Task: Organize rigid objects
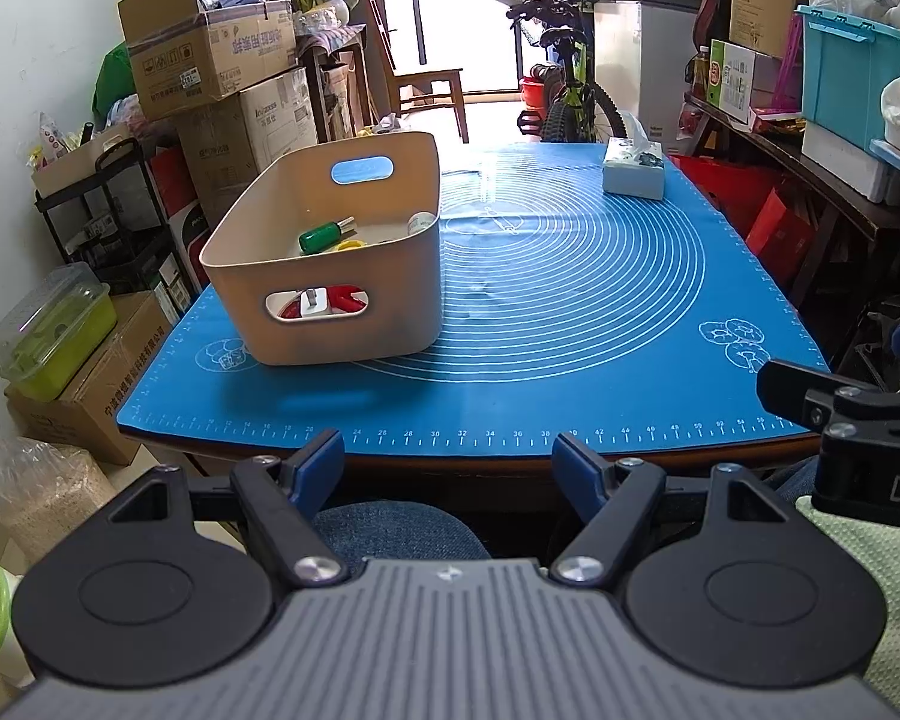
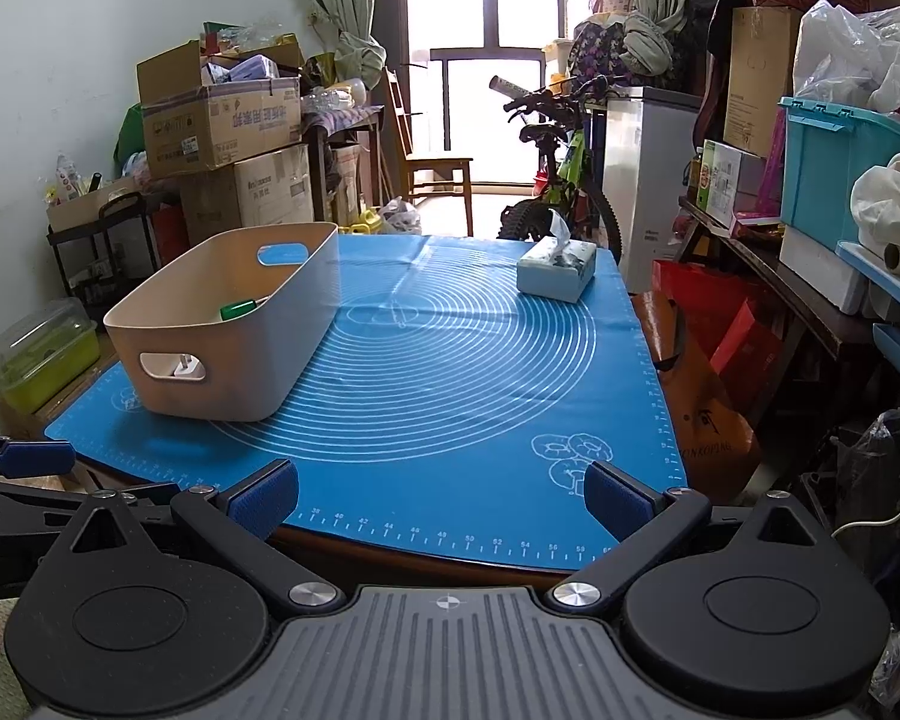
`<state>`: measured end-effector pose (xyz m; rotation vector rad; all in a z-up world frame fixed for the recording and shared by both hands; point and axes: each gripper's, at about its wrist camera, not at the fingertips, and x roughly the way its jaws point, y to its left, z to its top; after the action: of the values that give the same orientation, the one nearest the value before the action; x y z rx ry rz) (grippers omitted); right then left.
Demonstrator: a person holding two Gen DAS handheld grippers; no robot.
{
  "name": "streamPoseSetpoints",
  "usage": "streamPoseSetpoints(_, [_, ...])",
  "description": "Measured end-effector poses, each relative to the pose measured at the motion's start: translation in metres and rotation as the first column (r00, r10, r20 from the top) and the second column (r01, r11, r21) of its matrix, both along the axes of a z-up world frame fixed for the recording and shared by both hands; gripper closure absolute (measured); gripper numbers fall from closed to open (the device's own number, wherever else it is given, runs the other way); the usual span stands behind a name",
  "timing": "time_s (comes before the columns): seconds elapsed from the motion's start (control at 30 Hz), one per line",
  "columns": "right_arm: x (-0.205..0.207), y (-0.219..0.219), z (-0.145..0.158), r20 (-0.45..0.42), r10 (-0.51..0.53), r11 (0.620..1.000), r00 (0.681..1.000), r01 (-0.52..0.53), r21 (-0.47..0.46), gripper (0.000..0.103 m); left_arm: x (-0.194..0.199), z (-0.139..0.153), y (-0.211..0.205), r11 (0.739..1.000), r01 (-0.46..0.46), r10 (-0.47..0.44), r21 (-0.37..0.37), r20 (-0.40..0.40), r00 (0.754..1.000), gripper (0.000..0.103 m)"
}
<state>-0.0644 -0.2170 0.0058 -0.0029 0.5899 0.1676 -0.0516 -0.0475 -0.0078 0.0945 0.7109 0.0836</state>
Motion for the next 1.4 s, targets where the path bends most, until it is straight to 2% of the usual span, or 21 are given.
streamPoseSetpoints(1.4, [0.0008,-0.0027,-0.0024,-0.007,-0.002,1.0,1.0,0.002,-0.001,0.003,0.0001,0.0014,0.0009,1.0,0.0,0.0,-0.005,0.007,1.0,0.026])
